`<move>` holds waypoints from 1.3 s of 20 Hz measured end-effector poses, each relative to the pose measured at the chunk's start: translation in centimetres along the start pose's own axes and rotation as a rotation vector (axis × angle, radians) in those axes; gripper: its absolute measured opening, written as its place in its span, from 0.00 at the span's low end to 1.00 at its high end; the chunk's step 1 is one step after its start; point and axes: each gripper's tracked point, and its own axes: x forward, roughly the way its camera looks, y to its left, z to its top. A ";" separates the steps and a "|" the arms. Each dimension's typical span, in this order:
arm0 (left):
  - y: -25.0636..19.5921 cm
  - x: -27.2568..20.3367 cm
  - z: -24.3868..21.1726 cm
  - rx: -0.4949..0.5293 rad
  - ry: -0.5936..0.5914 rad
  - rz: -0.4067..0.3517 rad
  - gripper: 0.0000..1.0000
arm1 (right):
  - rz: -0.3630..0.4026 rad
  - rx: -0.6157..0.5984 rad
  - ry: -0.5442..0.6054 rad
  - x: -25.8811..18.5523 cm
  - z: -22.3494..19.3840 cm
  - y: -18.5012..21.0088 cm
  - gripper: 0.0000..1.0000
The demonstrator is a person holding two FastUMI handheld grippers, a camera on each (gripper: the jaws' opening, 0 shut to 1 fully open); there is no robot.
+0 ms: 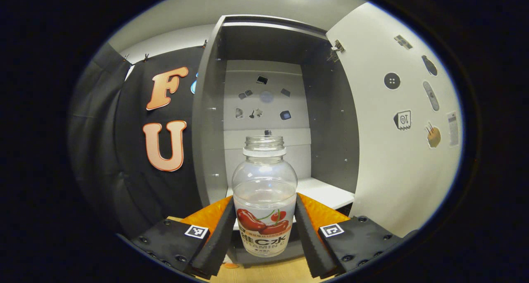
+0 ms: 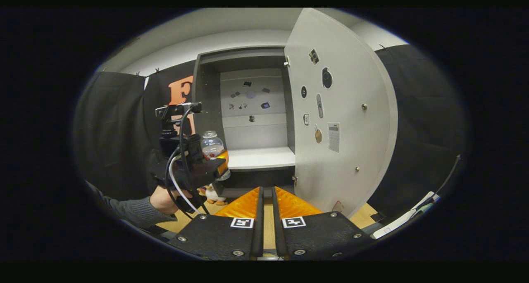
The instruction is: Open the cabinet door with the right hand, grasp the bottle in the cabinet with the left hand and place it on the coaster, then close the cabinet door with the right hand.
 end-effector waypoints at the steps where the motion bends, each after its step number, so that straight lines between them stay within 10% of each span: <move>1: 0.2 -1.4 -1.2 -0.015 0.013 0.006 0.83 | -0.001 -0.003 0.003 -0.5 -0.4 -0.2 0.11; 26: 3.6 -14.2 -28.7 0.022 0.266 0.079 0.83 | 0.056 0.031 0.400 1.3 -16.8 1.7 0.12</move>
